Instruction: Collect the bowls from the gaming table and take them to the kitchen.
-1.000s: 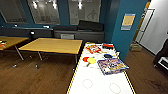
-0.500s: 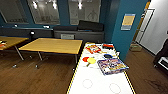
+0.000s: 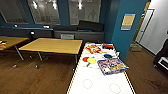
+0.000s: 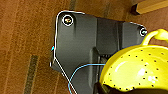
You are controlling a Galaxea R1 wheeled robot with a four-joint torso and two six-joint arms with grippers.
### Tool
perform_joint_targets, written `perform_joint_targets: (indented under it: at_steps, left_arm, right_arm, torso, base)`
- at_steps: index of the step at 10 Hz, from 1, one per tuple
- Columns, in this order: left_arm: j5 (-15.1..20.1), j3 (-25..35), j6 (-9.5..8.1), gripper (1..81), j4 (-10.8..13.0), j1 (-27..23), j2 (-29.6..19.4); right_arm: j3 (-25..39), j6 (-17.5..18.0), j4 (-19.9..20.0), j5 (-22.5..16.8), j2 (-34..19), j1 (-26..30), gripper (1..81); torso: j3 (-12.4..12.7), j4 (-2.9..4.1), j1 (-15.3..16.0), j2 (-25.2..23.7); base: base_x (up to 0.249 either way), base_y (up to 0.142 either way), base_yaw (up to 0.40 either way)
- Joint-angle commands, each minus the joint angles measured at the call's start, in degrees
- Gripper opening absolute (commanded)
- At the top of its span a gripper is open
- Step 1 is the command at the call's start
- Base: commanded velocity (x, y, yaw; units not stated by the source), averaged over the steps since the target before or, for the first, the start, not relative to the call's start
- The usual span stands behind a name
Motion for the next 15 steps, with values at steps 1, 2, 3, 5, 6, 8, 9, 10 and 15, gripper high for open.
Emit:
perform_joint_targets:
  at_steps: [1,2,3,5,6,8,9,10,15]
  left_arm:
    - [1.7,-1.6,0.19,1.0,0.6,-1.1,0.5]
    - [1.7,-2.2,0.19,1.0,0.6,-0.8,1.2]
    - [1.6,-2.9,0.19,1.0,0.6,-0.6,1.9]
    - [1.1,-4.7,0.19,1.0,0.6,-0.3,3.1]
    - [-0.3,-5.3,0.19,1.0,0.6,-0.2,3.2]
    - [-0.9,-5.5,0.19,1.0,0.6,0.2,3.4]
    - [-0.9,-5.7,0.19,1.0,0.6,0.2,3.6]
    - [-0.9,-5.7,0.19,1.0,0.6,0.3,3.7]
    - [-0.9,-6.3,0.19,1.0,0.5,0.6,4.1]
  right_arm:
    - [-0.5,-0.2,-1.0,-2.8,-1.1,2.0,1.0]
    - [-1.3,-0.2,-1.0,-2.8,-0.6,1.7,1.0]
    - [-2.1,-0.2,-1.0,-2.8,-0.2,1.6,1.0]
    - [-3.0,-0.2,-1.0,-2.8,0.5,1.2,1.0]
    - [-3.2,-0.2,-1.0,-2.8,1.2,1.2,1.0]
    - [-4.6,-0.2,-1.0,-3.5,2.6,1.1,1.0]
    - [-5.5,-0.2,-1.0,-3.6,3.3,1.1,1.0]
    - [-5.6,-0.2,-1.0,-3.6,3.6,1.1,1.0]
    - [-5.8,-0.2,-1.2,-3.7,3.8,0.9,1.0]
  torso:
    - [0.0,0.0,0.0,0.0]
    - [0.0,0.0,0.0,0.0]
    - [0.0,0.0,0.0,0.0]
    - [0.0,0.0,0.0,0.0]
    - [0.0,0.0,0.0,0.0]
    - [0.0,0.0,0.0,0.0]
    - [0.0,0.0,0.0,0.0]
    - [0.0,0.0,0.0,0.0]
    - [0.0,0.0,-0.1,0.0]
  base:
    - [0.0,0.0,0.0]
    - [0.0,0.0,0.0]
    - [0.0,0.0,0.0]
    - [0.0,0.0,0.0]
    - [0.0,0.0,0.0]
    - [0.0,0.0,0.0]
    - [-0.072,0.0,0.0]
    - [-0.081,0.0,0.0]
    - [-0.13,0.0,0.0]
